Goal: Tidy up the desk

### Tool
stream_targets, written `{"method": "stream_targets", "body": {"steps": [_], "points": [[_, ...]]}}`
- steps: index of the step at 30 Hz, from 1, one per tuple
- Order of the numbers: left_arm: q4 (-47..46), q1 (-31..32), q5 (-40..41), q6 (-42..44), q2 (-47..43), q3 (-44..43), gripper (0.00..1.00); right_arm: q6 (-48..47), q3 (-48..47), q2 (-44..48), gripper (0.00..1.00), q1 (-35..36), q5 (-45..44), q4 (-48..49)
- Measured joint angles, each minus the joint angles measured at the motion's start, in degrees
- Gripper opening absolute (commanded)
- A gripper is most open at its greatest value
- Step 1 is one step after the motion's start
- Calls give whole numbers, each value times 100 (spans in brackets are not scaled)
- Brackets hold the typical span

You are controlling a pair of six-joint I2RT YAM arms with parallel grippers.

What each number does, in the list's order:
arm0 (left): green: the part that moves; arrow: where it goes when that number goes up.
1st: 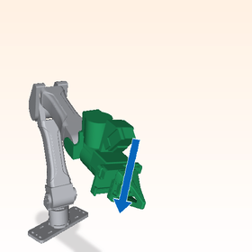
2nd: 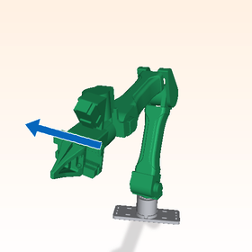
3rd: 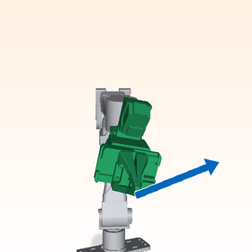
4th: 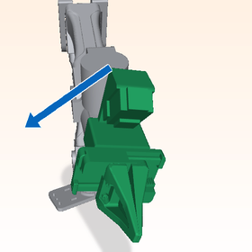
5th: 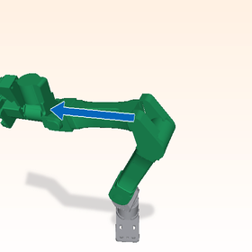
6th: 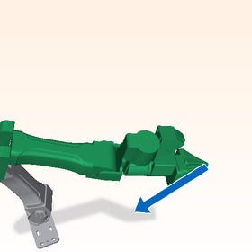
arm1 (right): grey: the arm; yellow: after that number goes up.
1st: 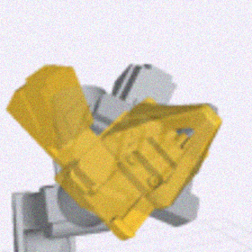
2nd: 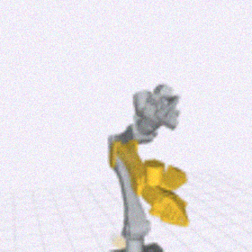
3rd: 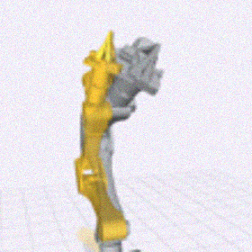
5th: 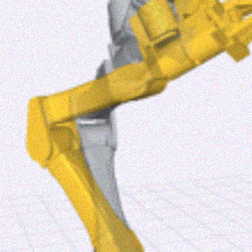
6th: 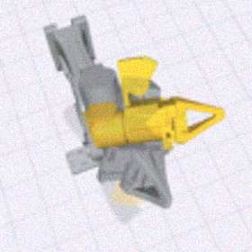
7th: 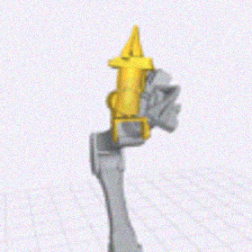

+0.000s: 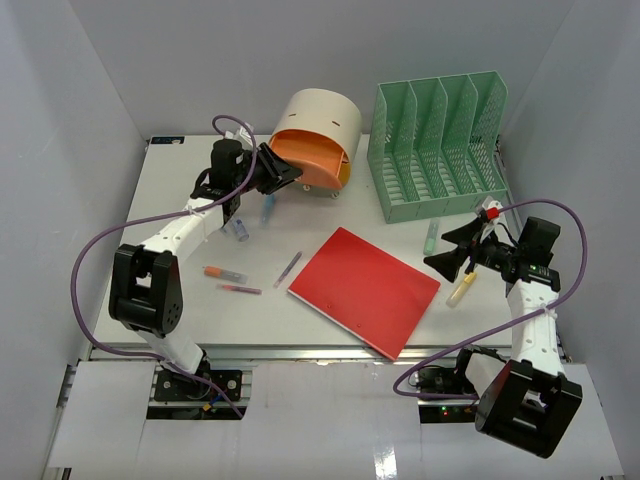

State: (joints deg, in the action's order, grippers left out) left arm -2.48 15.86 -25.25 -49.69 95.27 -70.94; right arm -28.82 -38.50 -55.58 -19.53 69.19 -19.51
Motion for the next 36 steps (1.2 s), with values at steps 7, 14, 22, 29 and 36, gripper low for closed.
{"method": "stream_targets", "body": {"steps": [7,14,22,29,36], "points": [[-45,2,-111,30,8,-4,91,0,4,-10,100,-30,-5,2],[-57,2,-165,187,-10,23,98,0,4,-41,100,-32,-45,2],[271,2,8,897,-1107,710,98,336,7,-157,91,-24,-613,167],[823,-2,804,1860,-3248,1619,98,1027,-82,-670,93,995,-3269,336],[1304,-31,1472,2473,-4932,2361,98,2160,-593,-1610,91,2143,-5932,426]]}}
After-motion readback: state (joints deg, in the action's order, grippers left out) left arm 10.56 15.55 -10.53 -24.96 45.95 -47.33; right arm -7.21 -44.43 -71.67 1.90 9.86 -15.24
